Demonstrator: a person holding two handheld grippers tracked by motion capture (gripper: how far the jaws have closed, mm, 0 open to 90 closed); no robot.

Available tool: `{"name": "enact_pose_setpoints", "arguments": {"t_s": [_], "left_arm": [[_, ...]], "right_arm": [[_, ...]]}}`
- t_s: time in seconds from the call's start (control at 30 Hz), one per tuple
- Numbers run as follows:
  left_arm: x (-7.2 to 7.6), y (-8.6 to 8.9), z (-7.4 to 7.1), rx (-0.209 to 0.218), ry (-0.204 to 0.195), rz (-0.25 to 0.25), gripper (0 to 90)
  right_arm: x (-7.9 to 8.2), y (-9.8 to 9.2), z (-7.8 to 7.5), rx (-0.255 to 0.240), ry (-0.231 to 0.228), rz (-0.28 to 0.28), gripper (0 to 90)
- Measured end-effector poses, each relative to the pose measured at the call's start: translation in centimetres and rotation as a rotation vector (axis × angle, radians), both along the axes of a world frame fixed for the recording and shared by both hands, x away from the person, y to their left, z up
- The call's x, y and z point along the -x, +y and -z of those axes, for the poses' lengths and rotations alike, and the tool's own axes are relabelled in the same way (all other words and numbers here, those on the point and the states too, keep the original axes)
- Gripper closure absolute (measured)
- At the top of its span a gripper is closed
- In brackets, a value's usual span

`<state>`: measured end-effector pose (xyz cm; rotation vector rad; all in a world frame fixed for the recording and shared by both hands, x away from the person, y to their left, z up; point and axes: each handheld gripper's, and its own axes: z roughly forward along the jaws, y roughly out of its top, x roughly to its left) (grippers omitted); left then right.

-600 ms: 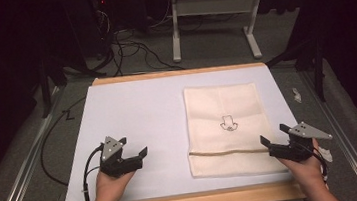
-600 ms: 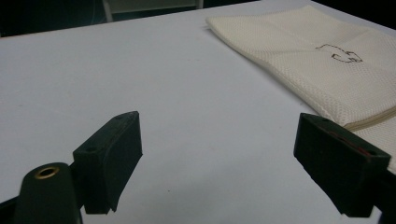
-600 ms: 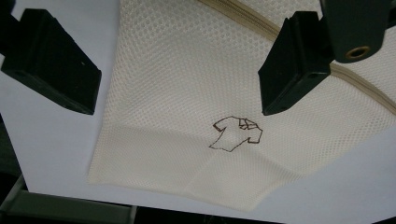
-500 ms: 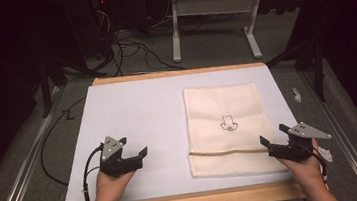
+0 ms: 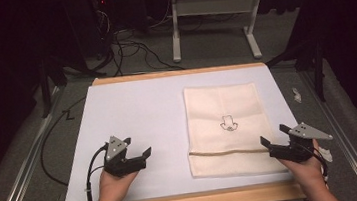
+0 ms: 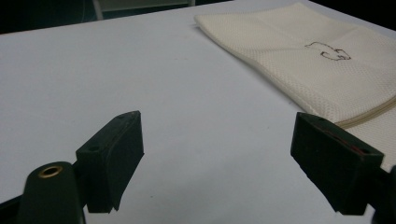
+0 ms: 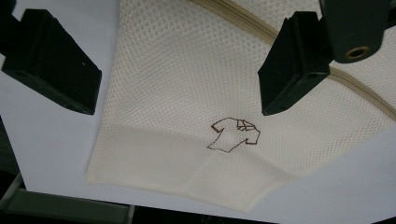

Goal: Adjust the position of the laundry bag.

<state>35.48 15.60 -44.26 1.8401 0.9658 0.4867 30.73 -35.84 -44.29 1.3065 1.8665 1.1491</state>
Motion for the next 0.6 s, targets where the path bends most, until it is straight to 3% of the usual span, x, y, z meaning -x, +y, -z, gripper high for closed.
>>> {"name": "enact_pose_setpoints", "arguments": {"t_s": [0.23, 0.53, 0.6], "left_arm": [[0.2, -0.5, -0.1, -0.016, -0.027, 0.003, 17.7], [0.5, -1.5, 0.1, -0.032, -0.02, 0.031, 17.0], [0.4, -2.0, 0.1, -0.018, -0.011, 0.034, 17.0]], "right_arm": [[0.1, -0.4, -0.1, -0.004, -0.005, 0.005, 13.5], [0.5, -0.9, -0.5, -0.008, -0.023, 0.011, 14.0], [0.5, -1.1, -0.5, -0.007, -0.025, 0.019, 14.2]]}}
